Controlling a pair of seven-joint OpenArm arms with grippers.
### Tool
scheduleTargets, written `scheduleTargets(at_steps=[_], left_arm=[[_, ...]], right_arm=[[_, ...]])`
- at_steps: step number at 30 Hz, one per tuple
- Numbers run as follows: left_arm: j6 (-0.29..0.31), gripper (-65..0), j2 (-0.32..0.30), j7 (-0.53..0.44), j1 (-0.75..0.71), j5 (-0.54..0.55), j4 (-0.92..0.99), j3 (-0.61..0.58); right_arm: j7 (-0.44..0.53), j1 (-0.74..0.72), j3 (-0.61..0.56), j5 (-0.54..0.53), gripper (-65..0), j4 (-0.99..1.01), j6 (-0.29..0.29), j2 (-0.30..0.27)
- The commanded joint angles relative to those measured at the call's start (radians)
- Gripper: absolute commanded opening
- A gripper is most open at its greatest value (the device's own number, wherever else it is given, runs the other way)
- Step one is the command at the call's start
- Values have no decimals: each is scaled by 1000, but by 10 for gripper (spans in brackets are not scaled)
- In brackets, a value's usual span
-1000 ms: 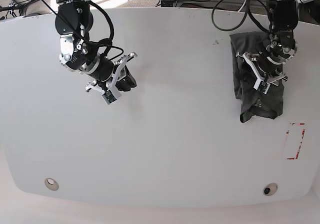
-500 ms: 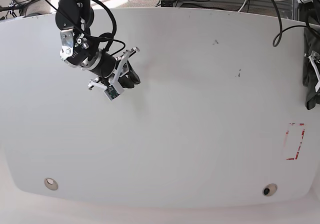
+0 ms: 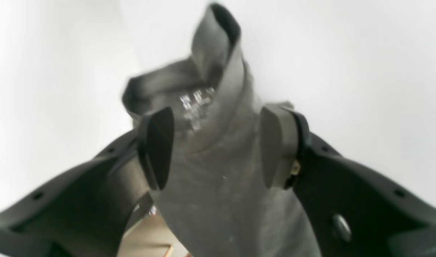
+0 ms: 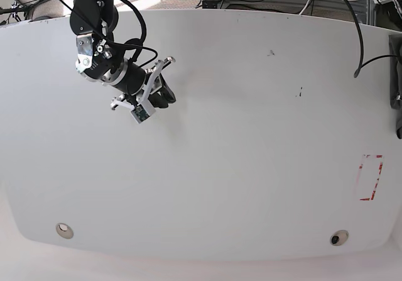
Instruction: Fold the T-shirt properly
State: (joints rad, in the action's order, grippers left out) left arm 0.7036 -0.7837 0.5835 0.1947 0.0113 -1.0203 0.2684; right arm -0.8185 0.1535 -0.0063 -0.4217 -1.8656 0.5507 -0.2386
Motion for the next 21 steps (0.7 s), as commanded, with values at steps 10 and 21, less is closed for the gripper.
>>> scheduleTargets(at_steps=[10,21], left_arm=[[-5,-299,237,-129,-192,0,-463,6],[-273,-299,508,-509,-446,-1,-595,7]], right_arm=[[327,62,30,413,-542,-15,-5,104],[703,237,248,587,-541,45,-5,239]])
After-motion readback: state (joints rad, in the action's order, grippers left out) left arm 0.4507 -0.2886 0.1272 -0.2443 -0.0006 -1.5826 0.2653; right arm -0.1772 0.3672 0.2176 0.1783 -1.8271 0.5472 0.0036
